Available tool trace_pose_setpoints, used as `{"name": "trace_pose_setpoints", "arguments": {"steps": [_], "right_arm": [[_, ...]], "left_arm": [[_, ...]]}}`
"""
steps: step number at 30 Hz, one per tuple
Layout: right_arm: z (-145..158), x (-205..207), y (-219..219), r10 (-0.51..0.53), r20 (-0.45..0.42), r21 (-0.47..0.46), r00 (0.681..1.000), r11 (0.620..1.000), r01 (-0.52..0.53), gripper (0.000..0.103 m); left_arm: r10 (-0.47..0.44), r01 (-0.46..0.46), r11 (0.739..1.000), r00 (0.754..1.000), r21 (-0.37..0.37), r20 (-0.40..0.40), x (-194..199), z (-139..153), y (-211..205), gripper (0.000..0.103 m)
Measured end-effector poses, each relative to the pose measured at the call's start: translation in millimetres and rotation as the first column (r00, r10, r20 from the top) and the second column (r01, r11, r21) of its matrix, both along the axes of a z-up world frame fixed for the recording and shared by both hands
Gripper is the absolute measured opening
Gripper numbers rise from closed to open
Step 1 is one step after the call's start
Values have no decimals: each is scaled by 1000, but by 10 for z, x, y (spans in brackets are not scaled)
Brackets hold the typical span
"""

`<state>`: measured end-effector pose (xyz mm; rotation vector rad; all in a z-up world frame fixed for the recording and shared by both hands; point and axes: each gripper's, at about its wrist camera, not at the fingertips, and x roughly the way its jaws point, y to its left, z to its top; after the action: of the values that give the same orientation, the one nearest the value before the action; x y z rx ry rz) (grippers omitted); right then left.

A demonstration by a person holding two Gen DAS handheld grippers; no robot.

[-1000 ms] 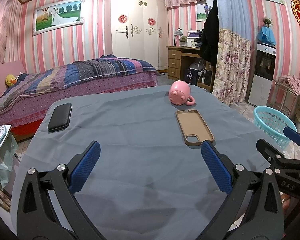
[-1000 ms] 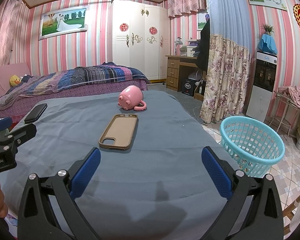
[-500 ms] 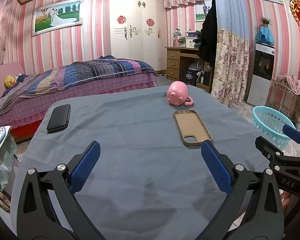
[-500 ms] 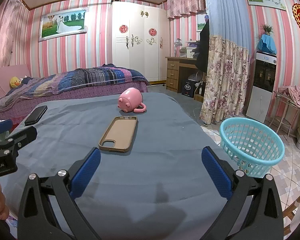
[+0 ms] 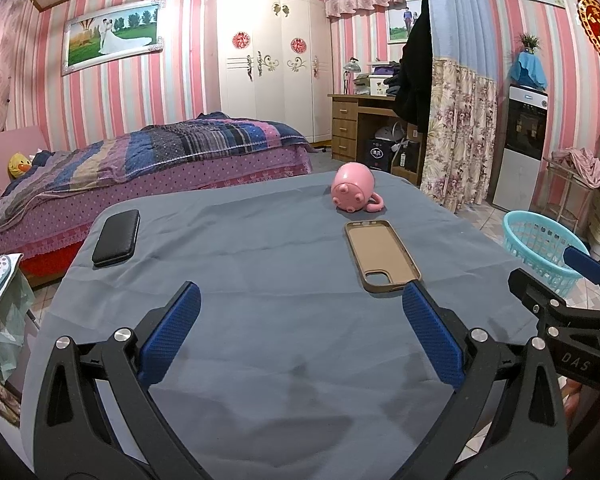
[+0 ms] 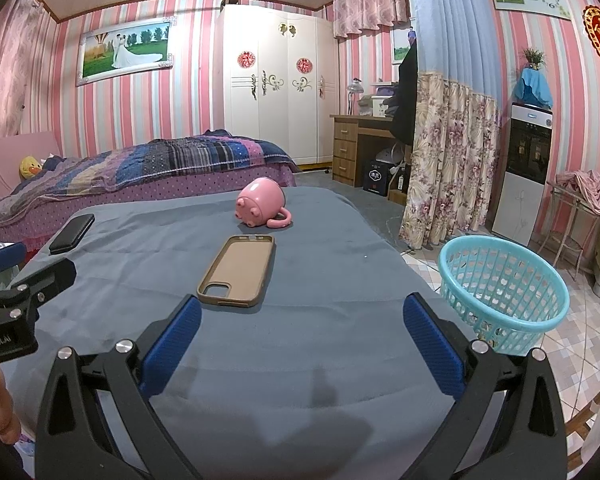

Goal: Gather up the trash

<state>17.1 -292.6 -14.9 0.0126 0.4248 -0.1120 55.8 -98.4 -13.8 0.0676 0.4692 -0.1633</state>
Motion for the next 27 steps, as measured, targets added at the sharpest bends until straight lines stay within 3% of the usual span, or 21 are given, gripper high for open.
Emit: {"name": "trace_pose_setpoints", "arguments": {"steps": [27], "right_arm": [[28, 54, -19, -9, 8, 1, 1000, 1000, 9, 99]], "left_arm": [[-3, 3, 1000, 1000, -3, 4, -8, 3, -25, 98]]}}
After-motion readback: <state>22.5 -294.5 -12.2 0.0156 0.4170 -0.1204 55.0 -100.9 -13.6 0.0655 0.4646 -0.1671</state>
